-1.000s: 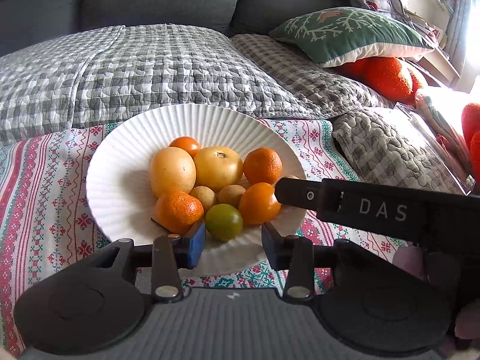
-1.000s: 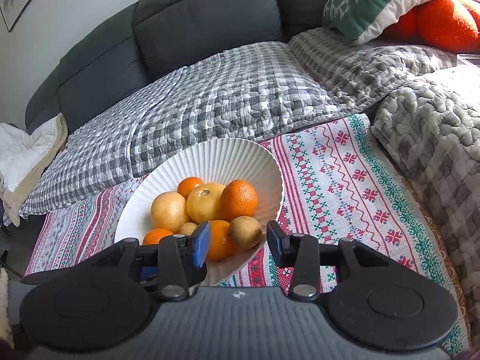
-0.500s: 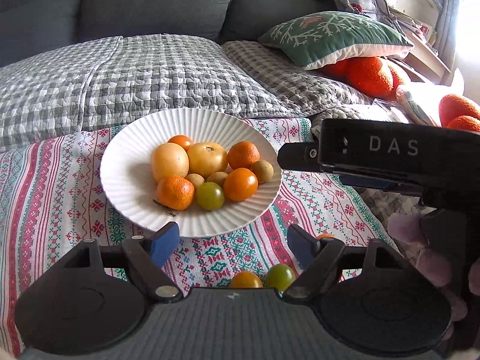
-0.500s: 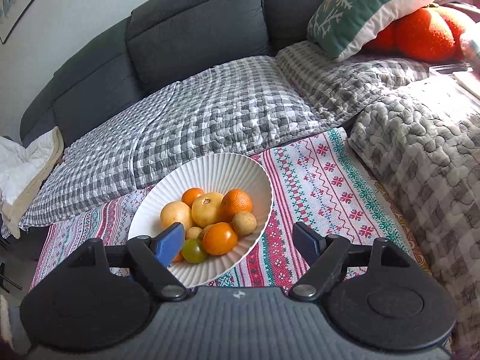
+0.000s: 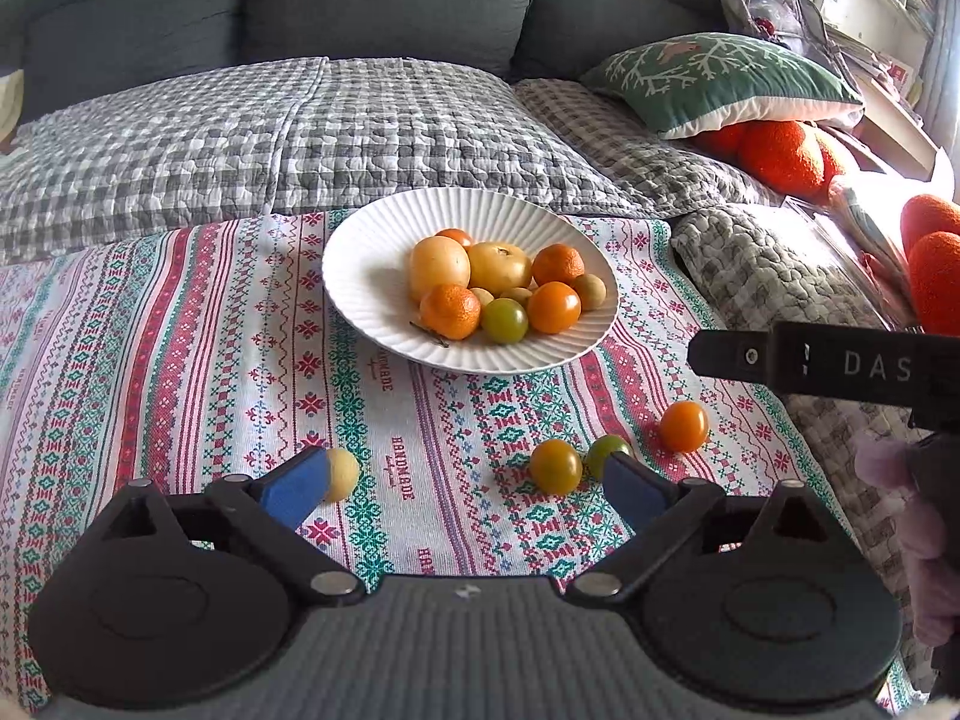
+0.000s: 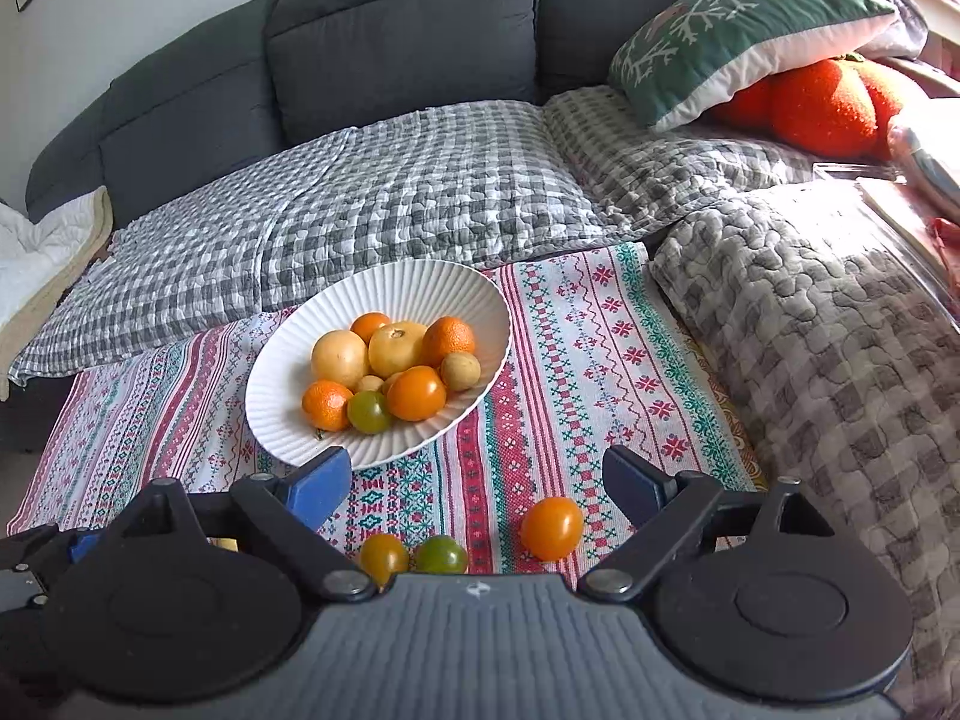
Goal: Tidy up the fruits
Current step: 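Withdraw both open tools from the plate toward the remaining fruits, then grasp a small yellow fruit with the left tool while the right tool grasps an orange tomato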
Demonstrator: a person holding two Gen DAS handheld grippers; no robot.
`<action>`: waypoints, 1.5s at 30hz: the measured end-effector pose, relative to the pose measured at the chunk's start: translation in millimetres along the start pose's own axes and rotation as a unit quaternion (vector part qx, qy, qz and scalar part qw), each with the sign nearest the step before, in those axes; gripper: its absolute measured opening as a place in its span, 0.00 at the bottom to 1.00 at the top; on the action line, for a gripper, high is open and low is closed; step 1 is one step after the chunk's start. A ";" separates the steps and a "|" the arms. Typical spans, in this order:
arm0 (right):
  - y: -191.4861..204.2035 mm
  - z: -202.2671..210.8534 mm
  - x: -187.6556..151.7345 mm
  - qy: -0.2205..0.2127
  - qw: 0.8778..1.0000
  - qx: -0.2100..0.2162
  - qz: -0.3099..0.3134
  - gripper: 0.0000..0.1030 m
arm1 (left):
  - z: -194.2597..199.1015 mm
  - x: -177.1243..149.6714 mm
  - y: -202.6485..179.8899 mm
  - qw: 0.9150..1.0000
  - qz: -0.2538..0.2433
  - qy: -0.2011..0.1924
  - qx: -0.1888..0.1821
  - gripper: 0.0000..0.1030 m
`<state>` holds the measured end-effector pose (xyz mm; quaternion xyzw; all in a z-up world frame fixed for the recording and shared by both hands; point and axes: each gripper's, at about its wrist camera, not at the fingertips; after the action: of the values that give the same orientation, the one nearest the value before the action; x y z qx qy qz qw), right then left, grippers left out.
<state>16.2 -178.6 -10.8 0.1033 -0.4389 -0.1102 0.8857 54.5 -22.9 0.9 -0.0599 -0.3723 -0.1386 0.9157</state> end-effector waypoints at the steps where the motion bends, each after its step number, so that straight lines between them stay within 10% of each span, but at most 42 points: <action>1: 0.0 0.3 -2.6 0.005 1.000 -0.006 0.004 0.89 | -1.3 -2.1 2.0 1.000 0.007 0.005 -0.001 0.91; 26: -9.1 -12.4 -23.9 0.052 0.996 -0.043 0.061 0.91 | -16.7 -19.1 31.6 0.998 -0.008 0.015 0.057 0.94; 45: -26.8 -20.7 -42.3 0.056 0.993 0.018 0.107 0.93 | -41.3 -27.8 41.5 0.998 -0.052 -0.024 0.032 0.88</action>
<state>5.0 -190.3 -62.5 0.0773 -0.3992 -0.0010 0.9136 75.3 13.7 -48.3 -0.0141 -0.4011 -0.1724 0.8995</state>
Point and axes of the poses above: each gripper's, at about its wrist camera, not at the fingertips, and z roughly against the way its jaws point, y to its left, x to its top, and after that the axes turned 10 degrees about x, right-handed
